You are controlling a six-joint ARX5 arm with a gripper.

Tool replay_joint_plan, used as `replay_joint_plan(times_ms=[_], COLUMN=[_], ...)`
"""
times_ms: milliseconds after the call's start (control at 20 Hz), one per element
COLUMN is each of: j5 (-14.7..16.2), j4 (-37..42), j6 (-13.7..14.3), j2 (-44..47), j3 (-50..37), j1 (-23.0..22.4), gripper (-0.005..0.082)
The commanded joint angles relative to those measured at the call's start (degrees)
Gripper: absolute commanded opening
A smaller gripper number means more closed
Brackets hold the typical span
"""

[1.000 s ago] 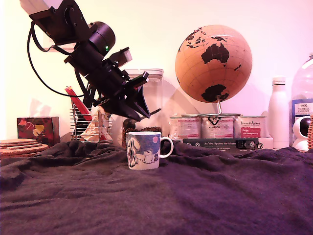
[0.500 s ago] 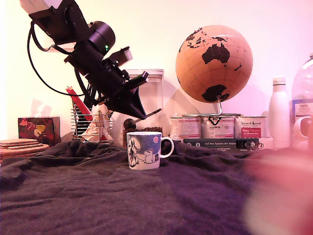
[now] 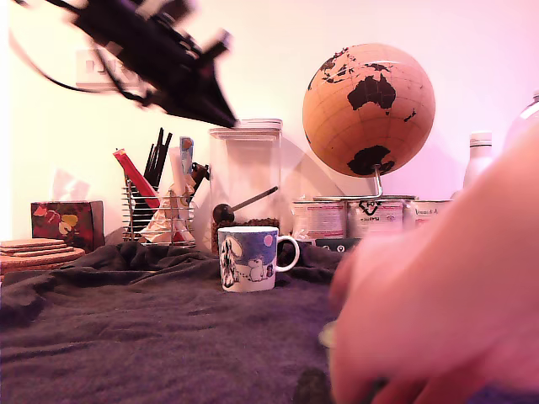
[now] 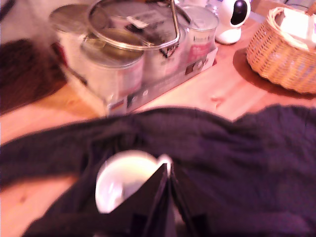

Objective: Pick up the coffee capsules on the table and drop them inside the coffee cup

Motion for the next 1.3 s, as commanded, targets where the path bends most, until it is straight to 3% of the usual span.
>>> replay_joint_plan(times_ms=[0, 200, 500, 950, 1250], j5=[-0.6, -1.2, -0.6, 1.7, 3.7], j4=[1.5, 3.5, 3.9, 5.2, 14.0], j6=[-0.2, -1.7, -1.7, -0.8, -1.3], j2=[-2.4, -11.0, -18.9, -19.7, -19.8], j3=[-7.0, -15.9, -19.4, -22.1, -29.9], j1=[1.1, 2.8, 2.9, 2.9, 1.3], gripper=[-0.0019, -0.0019, -0.0019, -0.0019, -0.0019])
